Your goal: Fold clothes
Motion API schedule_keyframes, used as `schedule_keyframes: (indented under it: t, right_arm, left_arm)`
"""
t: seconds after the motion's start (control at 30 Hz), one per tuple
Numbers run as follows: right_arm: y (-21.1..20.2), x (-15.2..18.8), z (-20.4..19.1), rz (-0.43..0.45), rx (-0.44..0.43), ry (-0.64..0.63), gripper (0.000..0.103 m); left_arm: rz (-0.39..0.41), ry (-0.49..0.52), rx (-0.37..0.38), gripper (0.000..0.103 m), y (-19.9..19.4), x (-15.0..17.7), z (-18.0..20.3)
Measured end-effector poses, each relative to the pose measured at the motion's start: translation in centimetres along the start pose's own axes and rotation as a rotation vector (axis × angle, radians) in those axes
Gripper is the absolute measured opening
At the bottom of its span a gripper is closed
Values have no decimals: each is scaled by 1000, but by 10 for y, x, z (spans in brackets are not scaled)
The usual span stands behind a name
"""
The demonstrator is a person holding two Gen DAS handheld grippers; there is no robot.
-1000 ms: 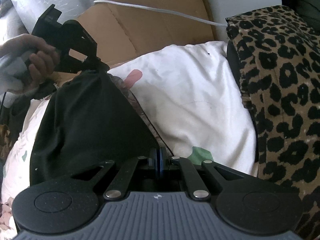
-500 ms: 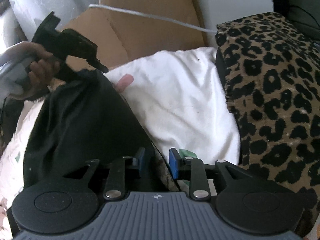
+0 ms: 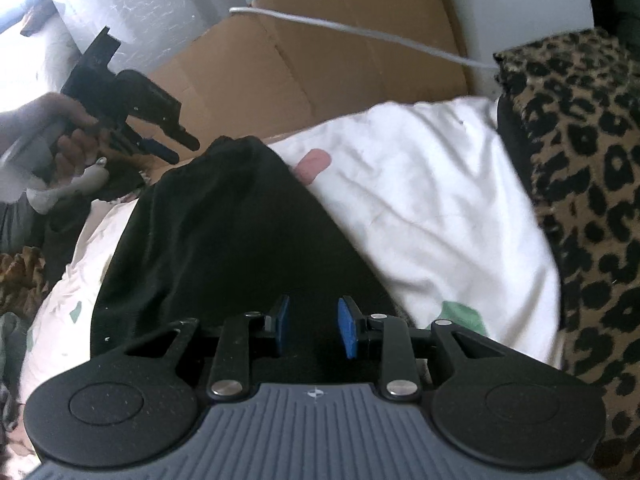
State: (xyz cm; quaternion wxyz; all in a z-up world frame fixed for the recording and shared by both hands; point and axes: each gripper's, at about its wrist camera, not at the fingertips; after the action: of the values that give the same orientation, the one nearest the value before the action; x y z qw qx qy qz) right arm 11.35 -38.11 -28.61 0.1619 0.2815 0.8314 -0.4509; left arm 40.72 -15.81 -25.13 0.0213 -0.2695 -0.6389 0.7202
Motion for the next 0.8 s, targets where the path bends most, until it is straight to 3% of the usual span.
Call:
schedule_keyframes:
  t: [0.23,0.43,0.63,0.8]
  right_arm:
    - [3,-1,21,-39,49,30,31]
    - [-6,3,34,-54,41,26,31]
    - [-13,1,38,-37,56,57,31]
    - [-25,5,35,-13,38,92,31]
  left_arm:
    - [-37,3,-11,38,34,21,0]
    - [-39,45,-59,40,55,16,14]
    - [-40,72,-71,40,54,13,18]
    - [-22,86,-58,40,30,11,10]
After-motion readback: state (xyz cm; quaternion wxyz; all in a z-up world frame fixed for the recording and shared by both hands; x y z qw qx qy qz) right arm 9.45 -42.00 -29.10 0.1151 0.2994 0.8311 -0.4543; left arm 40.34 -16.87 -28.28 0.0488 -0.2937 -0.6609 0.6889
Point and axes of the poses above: each gripper's, at about its wrist camera, not at the fingertips, and y roughly the way its jaws point, z to its right, x to its underside, and after that the axes turned 12 degrees about y, right-handed
